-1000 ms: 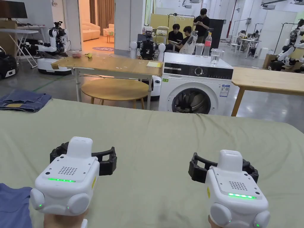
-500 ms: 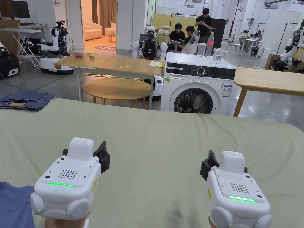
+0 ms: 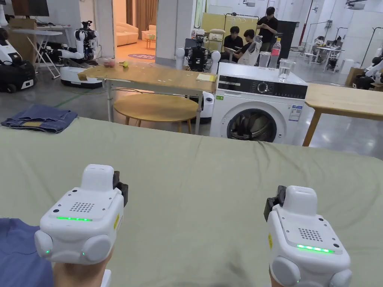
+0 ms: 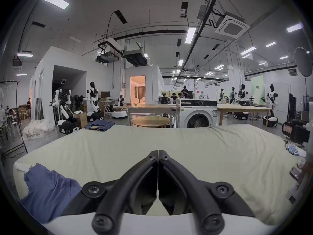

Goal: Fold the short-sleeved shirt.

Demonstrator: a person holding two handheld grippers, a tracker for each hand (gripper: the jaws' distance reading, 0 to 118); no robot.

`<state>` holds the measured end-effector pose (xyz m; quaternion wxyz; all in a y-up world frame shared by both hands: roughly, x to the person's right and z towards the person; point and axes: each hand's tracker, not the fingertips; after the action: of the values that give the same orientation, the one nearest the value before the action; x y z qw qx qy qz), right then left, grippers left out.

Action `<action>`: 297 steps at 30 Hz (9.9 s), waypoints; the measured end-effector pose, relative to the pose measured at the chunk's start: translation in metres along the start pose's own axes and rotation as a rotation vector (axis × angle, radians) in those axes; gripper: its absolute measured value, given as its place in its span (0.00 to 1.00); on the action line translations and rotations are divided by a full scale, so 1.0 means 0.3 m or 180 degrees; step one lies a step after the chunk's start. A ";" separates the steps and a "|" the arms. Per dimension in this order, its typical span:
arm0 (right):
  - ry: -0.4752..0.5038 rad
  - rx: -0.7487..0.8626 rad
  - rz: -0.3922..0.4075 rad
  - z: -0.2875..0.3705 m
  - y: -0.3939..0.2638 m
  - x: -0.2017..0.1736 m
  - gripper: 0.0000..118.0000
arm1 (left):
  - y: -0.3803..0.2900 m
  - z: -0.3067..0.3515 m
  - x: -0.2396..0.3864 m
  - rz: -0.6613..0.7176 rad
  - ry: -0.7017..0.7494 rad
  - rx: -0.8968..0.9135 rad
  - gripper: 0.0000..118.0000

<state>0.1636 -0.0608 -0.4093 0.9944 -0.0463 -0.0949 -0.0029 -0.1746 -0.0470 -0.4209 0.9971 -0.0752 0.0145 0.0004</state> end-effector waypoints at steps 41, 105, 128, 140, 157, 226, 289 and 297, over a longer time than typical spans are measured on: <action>0.1274 -0.0518 0.0454 0.060 -0.119 -0.631 0.00 | -0.385 -0.013 -0.846 0.0343 0.0624 -0.2838 0.62; -0.0810 -0.0519 0.0131 0.214 -0.077 0.523 0.00 | 0.079 -0.094 1.043 -0.0566 -0.3155 -0.1632 0.00; -0.0071 -0.0488 -0.0039 0.142 -0.036 0.257 0.00 | 0.000 0.026 0.311 0.0047 -0.1663 -0.1260 0.00; 0.0110 -0.0656 0.0045 0.076 -0.068 0.193 0.00 | -0.035 -0.310 -0.099 0.0578 -0.1021 -0.2199 0.00; -0.0081 -0.0899 -0.0008 0.060 -0.125 0.288 0.00 | -0.294 -0.519 0.179 -0.0594 -0.0583 -0.2756 0.47; 0.0275 -0.0523 -0.0102 -0.385 0.810 0.381 0.06 | 0.900 -0.369 -0.286 0.0042 -0.0352 -0.0617 0.00; 0.0245 -0.1114 -0.0081 0.084 -0.123 0.145 0.00 | -0.072 -0.141 -0.079 0.0147 -0.0743 -0.1493 0.00; 0.0204 -0.1281 -0.0027 -0.010 -0.152 0.177 0.00 | 0.021 -0.656 -0.136 0.0220 -0.0728 -0.2171 0.00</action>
<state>0.2157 -0.1064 -0.3979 0.9676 -0.2436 -0.0609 -0.0274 -0.2209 -0.0702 -0.6153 0.9092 -0.4024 -0.0956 0.0473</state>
